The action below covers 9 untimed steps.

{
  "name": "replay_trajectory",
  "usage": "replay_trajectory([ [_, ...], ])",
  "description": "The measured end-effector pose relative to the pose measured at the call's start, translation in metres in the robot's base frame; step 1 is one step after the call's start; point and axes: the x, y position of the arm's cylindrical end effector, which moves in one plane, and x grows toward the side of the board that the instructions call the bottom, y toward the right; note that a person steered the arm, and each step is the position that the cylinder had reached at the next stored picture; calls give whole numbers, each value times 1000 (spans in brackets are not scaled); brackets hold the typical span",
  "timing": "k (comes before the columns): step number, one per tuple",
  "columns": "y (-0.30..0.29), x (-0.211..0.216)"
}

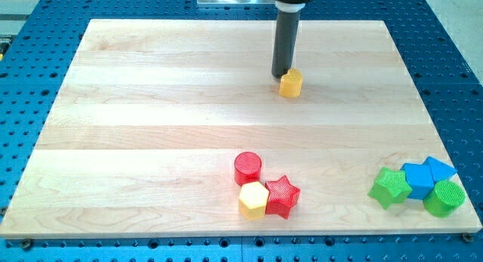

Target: Move the yellow heart into the red blocks

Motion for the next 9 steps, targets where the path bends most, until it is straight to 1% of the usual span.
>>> replay_trajectory([
  [1,37,-37],
  [2,62,5],
  [3,56,60],
  [5,45,-8],
  [6,20,37],
  [7,9,94],
  [8,9,95],
  [9,9,121],
])
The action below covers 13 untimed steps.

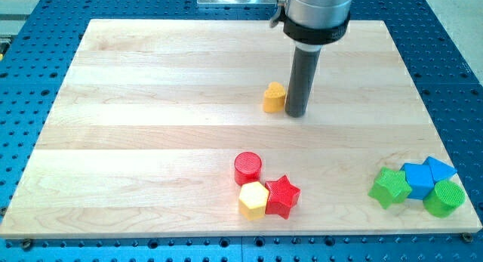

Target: Move the yellow heart into the red blocks

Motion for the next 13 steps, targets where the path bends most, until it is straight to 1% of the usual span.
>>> replay_trajectory([
  [1,0,30],
  [2,4,27],
  [3,17,-37],
  [4,20,-114],
  [5,-34,-152],
  [6,-54,-103],
  [7,-35,-80],
  [8,-21,-70],
  [9,-21,-37],
  [10,-21,-37],
  [11,-21,-51],
  [12,-49,-53],
  [13,-50,4],
])
